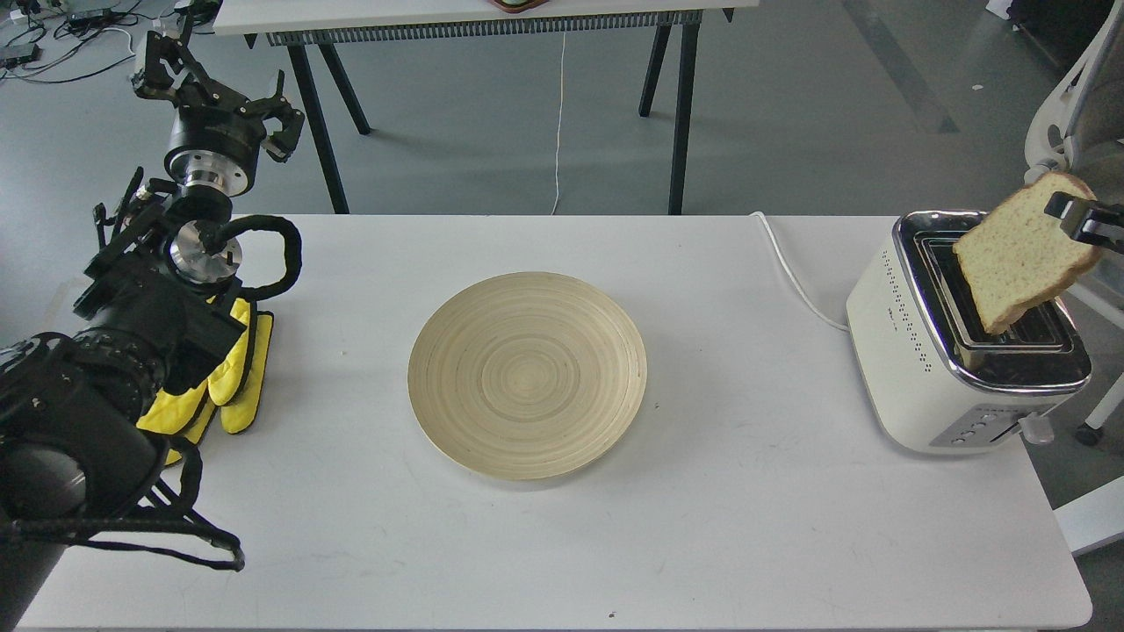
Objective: Put bread in toaster with right arm
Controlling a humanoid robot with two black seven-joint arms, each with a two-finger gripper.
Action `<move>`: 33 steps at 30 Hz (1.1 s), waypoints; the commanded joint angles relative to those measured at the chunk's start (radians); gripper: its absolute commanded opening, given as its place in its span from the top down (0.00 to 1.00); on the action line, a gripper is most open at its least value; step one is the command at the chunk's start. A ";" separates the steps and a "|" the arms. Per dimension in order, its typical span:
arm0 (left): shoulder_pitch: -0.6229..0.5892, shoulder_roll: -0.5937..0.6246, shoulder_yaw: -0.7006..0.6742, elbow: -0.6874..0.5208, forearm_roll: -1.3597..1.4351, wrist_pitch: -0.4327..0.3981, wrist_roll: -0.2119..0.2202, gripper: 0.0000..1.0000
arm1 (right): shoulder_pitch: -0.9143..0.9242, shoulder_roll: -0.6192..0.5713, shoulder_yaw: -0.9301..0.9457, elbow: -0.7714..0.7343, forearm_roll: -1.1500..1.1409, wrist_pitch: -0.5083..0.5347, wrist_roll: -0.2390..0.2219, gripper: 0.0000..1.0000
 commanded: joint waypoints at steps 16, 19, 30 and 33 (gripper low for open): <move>0.000 -0.002 0.000 0.000 -0.001 0.000 0.000 0.00 | -0.069 0.093 0.051 -0.011 0.020 -0.071 0.005 0.46; 0.000 -0.002 0.000 0.000 0.000 0.000 0.000 0.00 | -0.071 0.104 0.141 -0.009 0.032 -0.072 0.005 0.37; 0.000 -0.002 0.000 0.000 0.000 0.000 0.000 0.00 | -0.072 0.341 0.434 -0.066 0.693 -0.068 0.044 0.00; 0.000 -0.002 0.000 0.000 0.000 0.000 0.000 0.00 | -0.079 0.430 0.444 -0.142 0.736 -0.063 0.162 0.00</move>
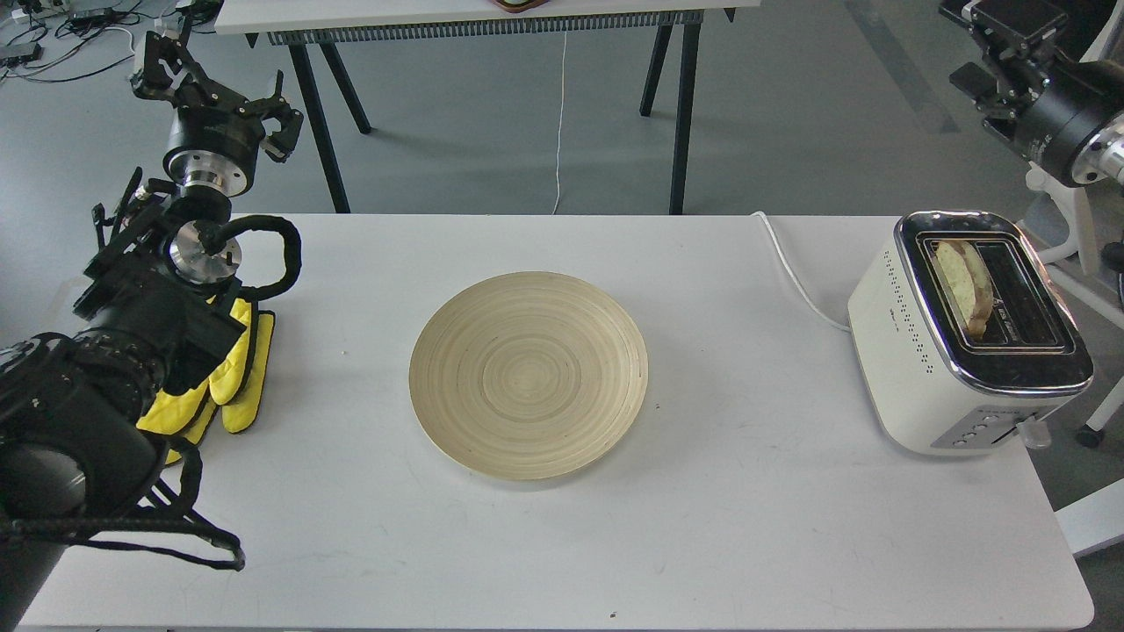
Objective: Put bread in toaster with right arm
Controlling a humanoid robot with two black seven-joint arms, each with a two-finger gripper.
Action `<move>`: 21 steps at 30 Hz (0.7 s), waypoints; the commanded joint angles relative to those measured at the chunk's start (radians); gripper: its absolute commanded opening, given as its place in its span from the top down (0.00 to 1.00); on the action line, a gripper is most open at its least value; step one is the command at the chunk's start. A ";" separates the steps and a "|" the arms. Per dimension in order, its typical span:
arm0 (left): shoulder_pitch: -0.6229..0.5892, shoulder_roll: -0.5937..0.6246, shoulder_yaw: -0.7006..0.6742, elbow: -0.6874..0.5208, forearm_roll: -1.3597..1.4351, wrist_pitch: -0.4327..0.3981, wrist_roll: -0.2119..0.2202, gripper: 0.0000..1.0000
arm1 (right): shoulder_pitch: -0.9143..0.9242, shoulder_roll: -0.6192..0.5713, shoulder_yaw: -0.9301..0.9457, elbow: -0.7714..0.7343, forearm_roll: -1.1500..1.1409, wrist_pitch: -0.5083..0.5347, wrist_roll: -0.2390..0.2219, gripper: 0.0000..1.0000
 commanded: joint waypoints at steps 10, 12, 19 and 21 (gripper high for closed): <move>-0.002 0.000 0.000 0.000 0.000 0.000 0.000 0.00 | -0.038 0.342 0.110 -0.367 0.431 0.168 0.210 0.00; 0.000 0.000 0.000 0.000 0.000 0.000 0.000 0.00 | -0.038 0.393 0.115 -0.424 0.494 0.202 0.210 0.00; -0.002 -0.002 0.000 0.000 0.000 0.000 0.000 0.00 | -0.040 0.548 0.274 -0.598 0.540 0.219 0.093 0.00; -0.002 0.000 0.000 0.000 0.000 0.000 0.000 0.00 | -0.048 0.577 0.320 -0.638 0.540 0.236 0.061 0.00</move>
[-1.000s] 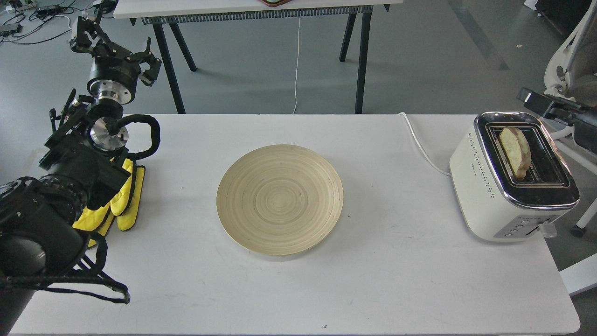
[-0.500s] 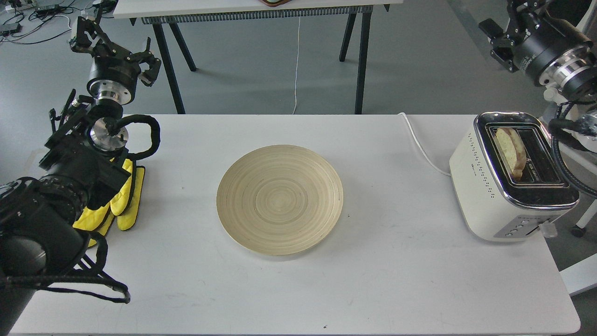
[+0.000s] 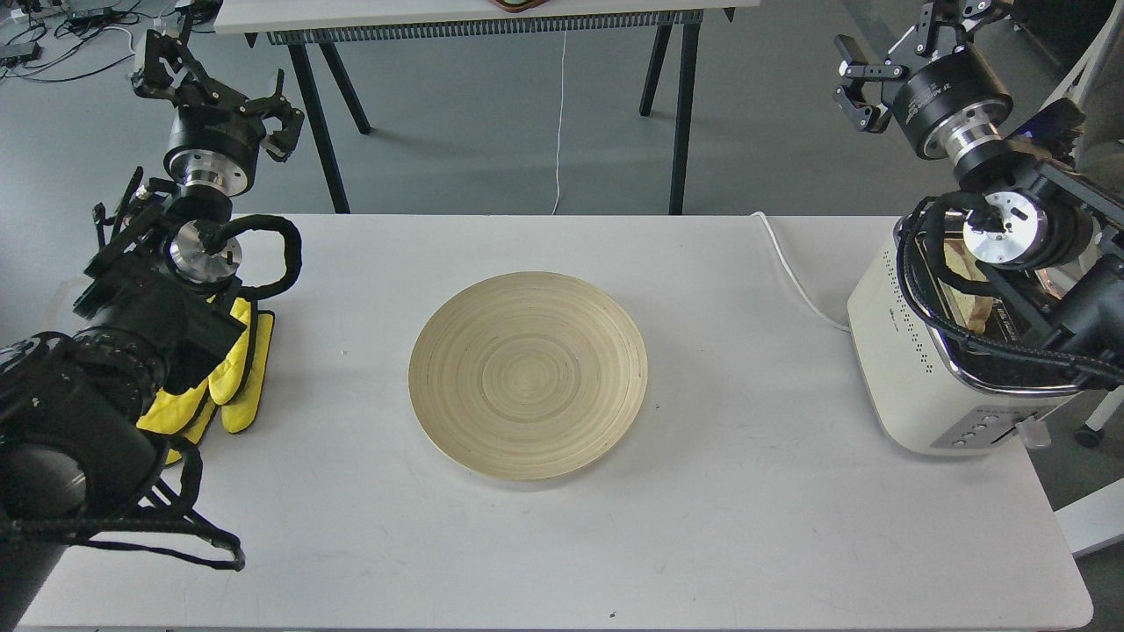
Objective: Put bread in toaster with right arm
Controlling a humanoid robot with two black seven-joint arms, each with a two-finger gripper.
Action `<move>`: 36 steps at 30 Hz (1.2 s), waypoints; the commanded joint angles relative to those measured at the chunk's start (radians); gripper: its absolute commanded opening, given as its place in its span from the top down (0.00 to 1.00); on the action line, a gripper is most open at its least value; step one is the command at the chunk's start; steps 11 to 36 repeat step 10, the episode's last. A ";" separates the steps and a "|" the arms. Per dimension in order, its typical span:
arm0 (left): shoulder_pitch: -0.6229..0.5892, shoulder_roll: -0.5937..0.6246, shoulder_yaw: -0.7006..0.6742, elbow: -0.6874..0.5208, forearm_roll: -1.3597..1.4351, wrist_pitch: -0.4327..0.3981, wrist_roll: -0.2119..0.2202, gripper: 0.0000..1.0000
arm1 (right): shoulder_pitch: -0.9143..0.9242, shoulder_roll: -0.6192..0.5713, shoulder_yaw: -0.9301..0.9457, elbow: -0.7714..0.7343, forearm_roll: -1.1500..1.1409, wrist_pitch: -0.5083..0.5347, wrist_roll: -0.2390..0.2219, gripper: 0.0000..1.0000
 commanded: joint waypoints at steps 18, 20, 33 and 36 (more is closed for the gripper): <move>-0.001 0.000 0.000 0.000 0.000 0.000 0.000 0.00 | -0.022 0.063 0.102 -0.108 0.005 0.185 -0.058 0.00; -0.001 0.000 0.000 0.000 0.000 0.000 0.000 0.00 | -0.022 0.063 0.102 -0.108 0.005 0.185 -0.058 0.00; -0.001 0.000 0.000 0.000 0.000 0.000 0.000 0.00 | -0.022 0.063 0.102 -0.108 0.005 0.185 -0.058 0.00; -0.001 0.000 0.000 0.000 0.000 0.000 0.000 0.00 | -0.022 0.063 0.102 -0.108 0.005 0.185 -0.058 0.00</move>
